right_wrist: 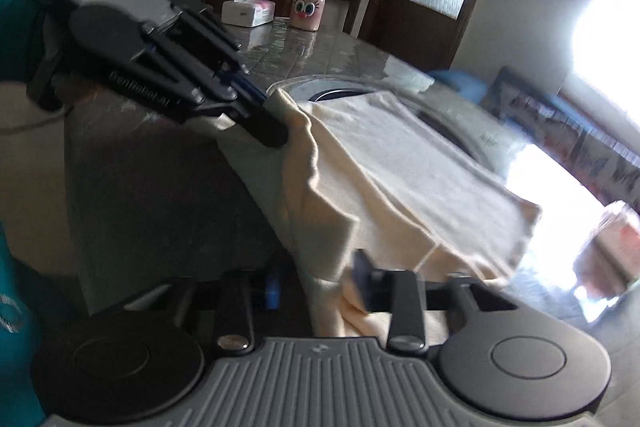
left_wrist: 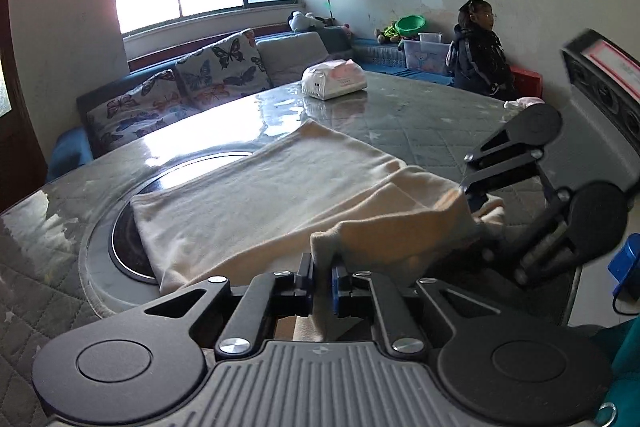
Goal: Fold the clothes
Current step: 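Grasp the folded sweatshirt with both grippers and lift it up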
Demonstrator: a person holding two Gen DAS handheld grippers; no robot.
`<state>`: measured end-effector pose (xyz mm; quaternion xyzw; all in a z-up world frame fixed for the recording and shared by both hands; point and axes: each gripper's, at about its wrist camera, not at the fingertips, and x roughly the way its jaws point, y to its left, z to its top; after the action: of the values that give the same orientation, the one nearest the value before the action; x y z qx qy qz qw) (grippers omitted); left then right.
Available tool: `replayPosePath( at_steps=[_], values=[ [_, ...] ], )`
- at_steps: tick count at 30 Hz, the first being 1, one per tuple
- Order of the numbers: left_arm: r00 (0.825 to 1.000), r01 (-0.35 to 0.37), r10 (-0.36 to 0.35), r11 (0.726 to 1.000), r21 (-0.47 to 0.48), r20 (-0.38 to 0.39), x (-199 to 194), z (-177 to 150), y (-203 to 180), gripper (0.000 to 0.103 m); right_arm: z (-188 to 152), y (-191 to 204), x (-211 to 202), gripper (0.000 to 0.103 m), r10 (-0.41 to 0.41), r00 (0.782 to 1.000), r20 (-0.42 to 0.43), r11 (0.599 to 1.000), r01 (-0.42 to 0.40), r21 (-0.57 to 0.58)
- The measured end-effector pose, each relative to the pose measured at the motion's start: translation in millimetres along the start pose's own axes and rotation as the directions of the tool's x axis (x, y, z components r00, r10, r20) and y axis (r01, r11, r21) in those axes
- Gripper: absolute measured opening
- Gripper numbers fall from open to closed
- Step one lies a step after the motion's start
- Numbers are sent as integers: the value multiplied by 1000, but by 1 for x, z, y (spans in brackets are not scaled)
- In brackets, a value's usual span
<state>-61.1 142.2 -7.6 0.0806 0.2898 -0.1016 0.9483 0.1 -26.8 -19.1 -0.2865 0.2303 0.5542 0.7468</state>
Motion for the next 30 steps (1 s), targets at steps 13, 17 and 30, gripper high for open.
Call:
replayPosePath(
  at_steps=[13,17,30],
  values=[
    [991,-112,124,977,179,-56,-13,-36,-9,34,12,-31,-2,13,54,998,13,980,-56,189],
    [992,-93,107,975,202,-60,-14,-39,-8,11,11,-26,0,11,38,999,11,982,-39,185],
    [1000,-20,20,990,139,5,-72,-20,-29,5,3,-5,-58,9,41,997,67,992,-49,120]
  ],
)
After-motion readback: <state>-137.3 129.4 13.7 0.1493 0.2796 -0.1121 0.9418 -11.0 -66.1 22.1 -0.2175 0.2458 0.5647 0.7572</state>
